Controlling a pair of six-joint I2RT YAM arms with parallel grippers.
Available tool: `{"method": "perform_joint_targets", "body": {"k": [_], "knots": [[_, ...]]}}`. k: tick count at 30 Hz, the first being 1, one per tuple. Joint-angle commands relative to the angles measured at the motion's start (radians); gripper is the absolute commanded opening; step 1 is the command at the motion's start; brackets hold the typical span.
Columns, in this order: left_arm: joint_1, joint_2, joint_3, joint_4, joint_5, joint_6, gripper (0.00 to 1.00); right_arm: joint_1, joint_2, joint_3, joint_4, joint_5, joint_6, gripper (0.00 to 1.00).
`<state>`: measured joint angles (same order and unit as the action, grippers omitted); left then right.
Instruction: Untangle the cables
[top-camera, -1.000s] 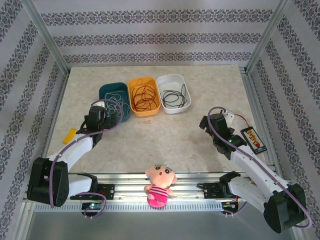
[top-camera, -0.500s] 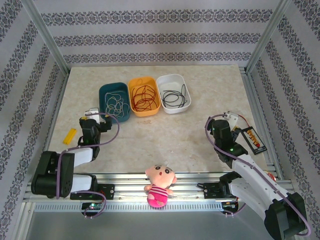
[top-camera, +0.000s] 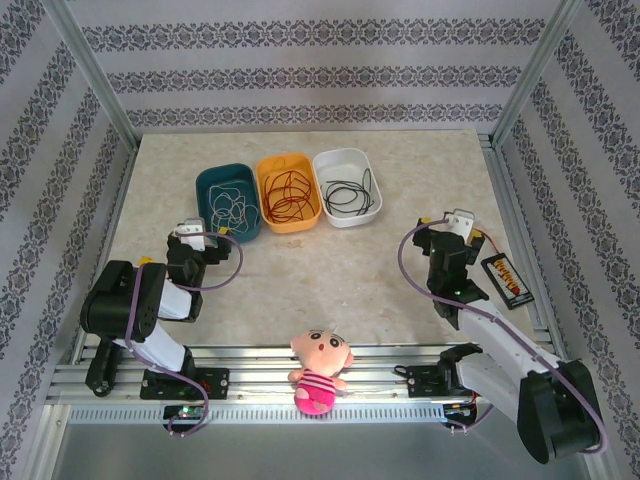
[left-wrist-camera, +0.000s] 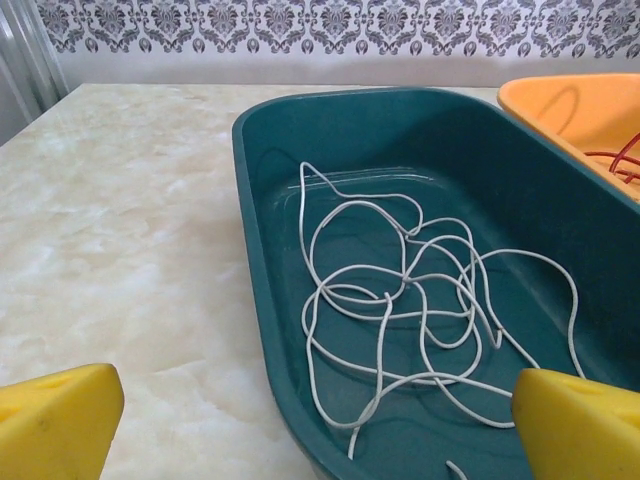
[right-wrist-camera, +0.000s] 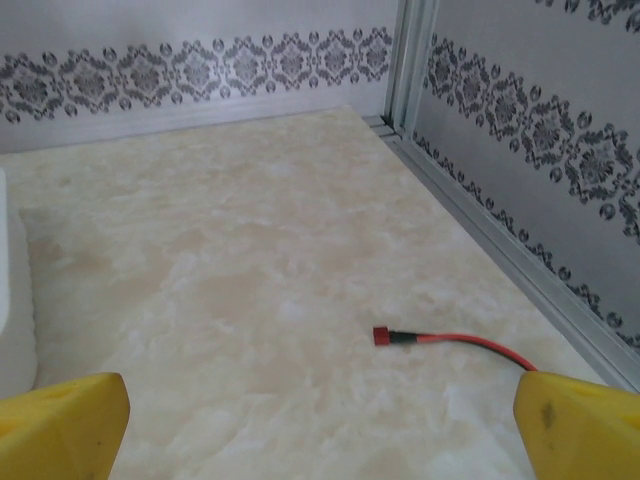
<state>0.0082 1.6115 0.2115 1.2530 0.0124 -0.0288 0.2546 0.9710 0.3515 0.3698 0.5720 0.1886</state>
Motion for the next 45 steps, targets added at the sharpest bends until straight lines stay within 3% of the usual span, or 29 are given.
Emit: {"method": "perform_joint_targets", "body": {"k": [1,6,14,20,26,30,34,36,40,41,43,45], "knots": [[0.024,0.005,0.005,0.047,0.072,0.008,0.99,-0.054,0.057,-0.055,0.24,-0.094,-0.071,0.98],[0.027,-0.018,0.069,-0.103,0.083,0.01,0.99,-0.146,0.19,-0.081,0.462,-0.232,-0.066,0.98],[0.027,-0.021,0.107,-0.181,-0.007,-0.016,0.99,-0.167,0.292,-0.015,0.509,-0.295,-0.162,0.98],[0.026,-0.02,0.107,-0.181,-0.01,-0.02,0.99,-0.179,0.295,0.008,0.488,-0.288,-0.163,0.98],[0.027,-0.021,0.108,-0.181,-0.012,-0.019,0.99,-0.217,0.262,-0.002,0.452,-0.362,-0.124,0.98],[0.026,-0.022,0.107,-0.18,-0.012,-0.019,0.99,-0.217,0.244,-0.089,0.475,-0.36,-0.129,0.98],[0.026,-0.022,0.102,-0.169,-0.012,-0.02,0.99,-0.222,0.321,-0.111,0.565,-0.381,-0.146,0.98],[0.027,-0.021,0.096,-0.157,-0.012,-0.019,0.99,-0.233,0.365,-0.101,0.585,-0.449,-0.141,0.98],[0.026,-0.02,0.076,-0.122,-0.022,-0.022,0.99,-0.236,0.572,-0.064,0.733,-0.487,-0.139,0.98],[0.026,-0.02,0.067,-0.103,-0.022,-0.022,0.99,-0.237,0.586,-0.057,0.766,-0.493,-0.136,0.98],[0.026,-0.017,0.045,-0.06,-0.03,-0.023,0.99,-0.245,0.529,-0.043,0.633,-0.477,-0.125,0.98],[0.026,-0.012,0.025,-0.013,-0.041,-0.027,0.99,-0.25,0.575,-0.051,0.723,-0.438,-0.105,0.98]]}}
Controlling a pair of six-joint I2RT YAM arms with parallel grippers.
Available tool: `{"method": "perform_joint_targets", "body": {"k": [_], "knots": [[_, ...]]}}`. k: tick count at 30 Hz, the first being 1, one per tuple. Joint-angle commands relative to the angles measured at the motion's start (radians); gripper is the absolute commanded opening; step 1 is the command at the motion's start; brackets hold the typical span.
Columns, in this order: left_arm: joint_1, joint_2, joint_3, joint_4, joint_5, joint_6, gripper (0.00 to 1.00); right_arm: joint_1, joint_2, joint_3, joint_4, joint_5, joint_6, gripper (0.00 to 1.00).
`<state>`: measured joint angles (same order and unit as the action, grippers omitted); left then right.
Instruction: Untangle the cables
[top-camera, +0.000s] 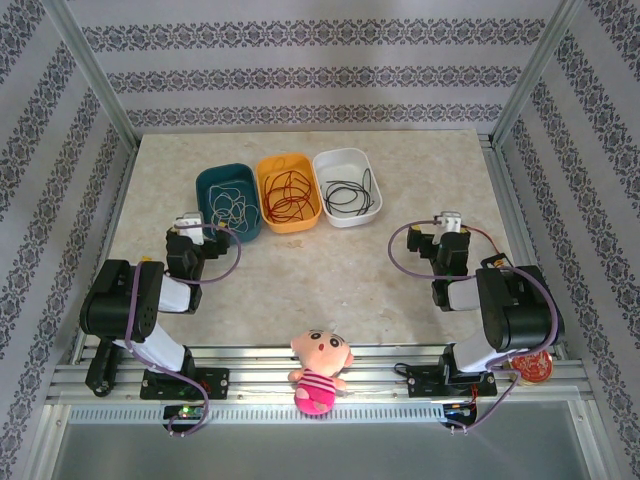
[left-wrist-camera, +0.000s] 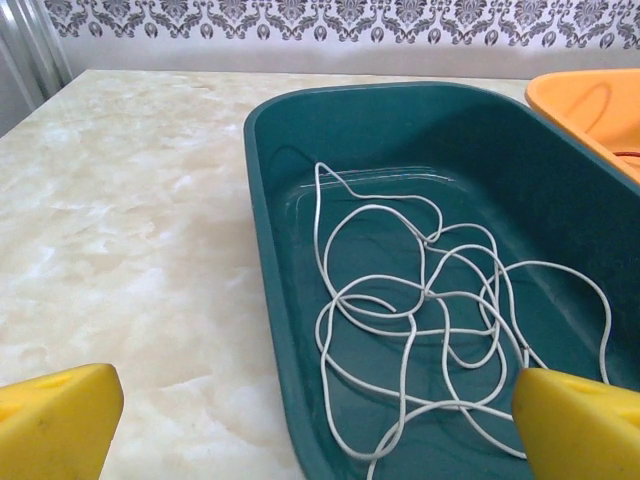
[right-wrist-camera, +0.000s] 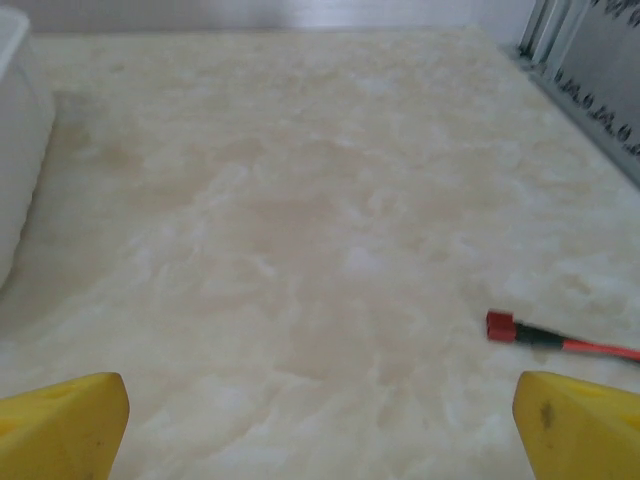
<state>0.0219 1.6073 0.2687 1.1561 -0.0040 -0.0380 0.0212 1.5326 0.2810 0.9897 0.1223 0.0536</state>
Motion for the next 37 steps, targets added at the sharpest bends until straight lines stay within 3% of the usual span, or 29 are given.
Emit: {"method": "perform_joint_targets", "body": {"k": [1,3,8,19,24,37], "knots": [[0.012,-0.005,-0.041,0.103,-0.027,-0.019,0.99,-0.015,0.007,0.023,0.088,0.014,0.028,0.98],[0.012,0.001,-0.052,0.131,-0.031,-0.02,0.99,-0.01,-0.012,0.047,0.01,0.027,0.026,0.98],[0.012,0.008,-0.065,0.164,-0.039,-0.023,0.99,0.001,0.001,0.045,0.034,0.05,0.02,0.98],[0.012,-0.004,-0.037,0.095,-0.054,-0.028,0.99,0.003,0.003,0.046,0.04,0.056,0.019,0.98],[0.012,-0.018,0.025,-0.039,-0.037,-0.025,0.99,0.003,0.003,0.046,0.039,0.056,0.019,0.98],[0.012,-0.017,0.022,-0.03,-0.03,-0.023,0.99,0.003,0.003,0.046,0.039,0.058,0.017,0.98]]}}
